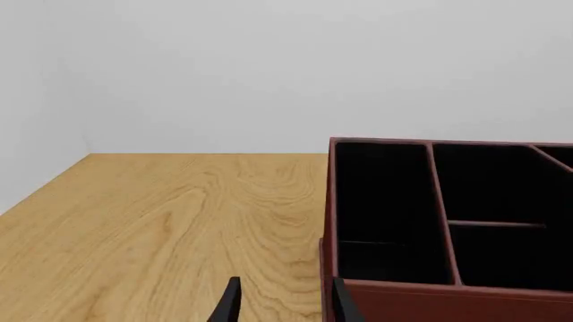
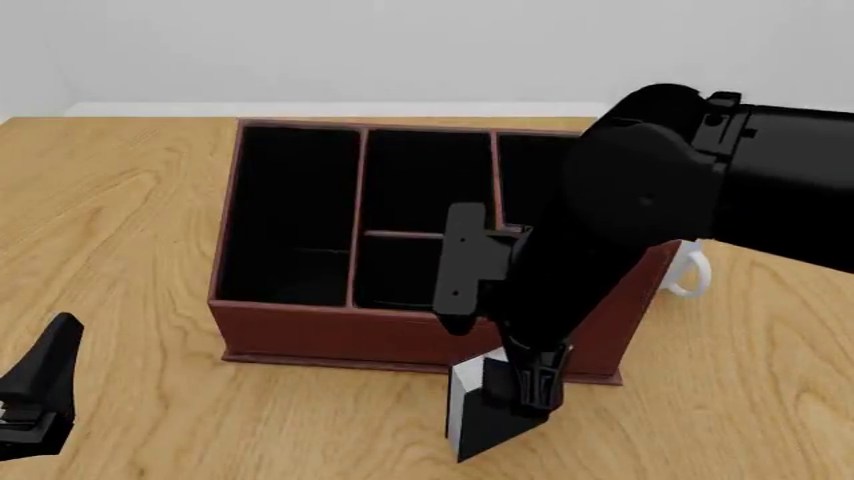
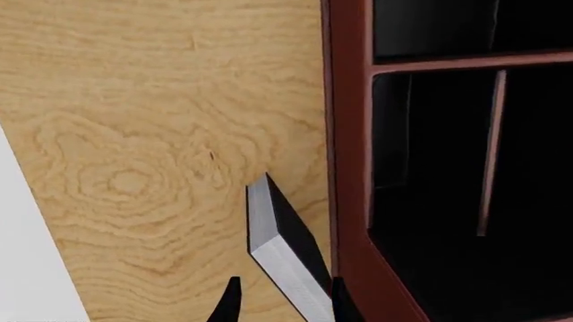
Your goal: Pick up the book and place it in the right compartment of the caddy.
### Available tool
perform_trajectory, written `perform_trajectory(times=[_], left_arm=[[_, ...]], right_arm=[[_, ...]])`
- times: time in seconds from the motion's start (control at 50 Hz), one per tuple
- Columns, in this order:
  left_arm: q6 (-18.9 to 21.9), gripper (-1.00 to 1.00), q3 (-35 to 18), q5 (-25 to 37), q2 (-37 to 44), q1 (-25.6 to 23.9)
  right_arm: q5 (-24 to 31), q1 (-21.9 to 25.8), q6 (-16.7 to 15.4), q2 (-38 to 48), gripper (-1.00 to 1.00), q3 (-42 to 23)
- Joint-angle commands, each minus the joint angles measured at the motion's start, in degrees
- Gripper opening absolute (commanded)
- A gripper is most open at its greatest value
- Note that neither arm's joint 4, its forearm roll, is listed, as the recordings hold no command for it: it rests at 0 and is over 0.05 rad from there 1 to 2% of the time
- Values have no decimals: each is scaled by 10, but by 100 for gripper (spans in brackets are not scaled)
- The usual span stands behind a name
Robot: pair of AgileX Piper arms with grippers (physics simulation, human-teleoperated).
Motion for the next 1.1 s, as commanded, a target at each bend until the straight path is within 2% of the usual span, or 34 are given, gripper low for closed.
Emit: perform_trajectory(times=[0.02, 0.34, 0.58, 0.76, 1.1], left_arm=[[0, 100, 0, 0, 0, 0], [0, 100, 0, 0, 0, 0], [0, 100, 0, 0, 0, 0], [0, 100, 0, 0, 0, 0], [0, 100, 0, 0, 0, 0]], right_arm=[[0, -2, -2, 9, 100, -2], [-7, -21, -25, 30, 100, -8], [-24, -14, -18, 44, 100, -2], [-45, 6, 7, 52, 100, 11], [-64, 7, 17, 66, 100, 20]])
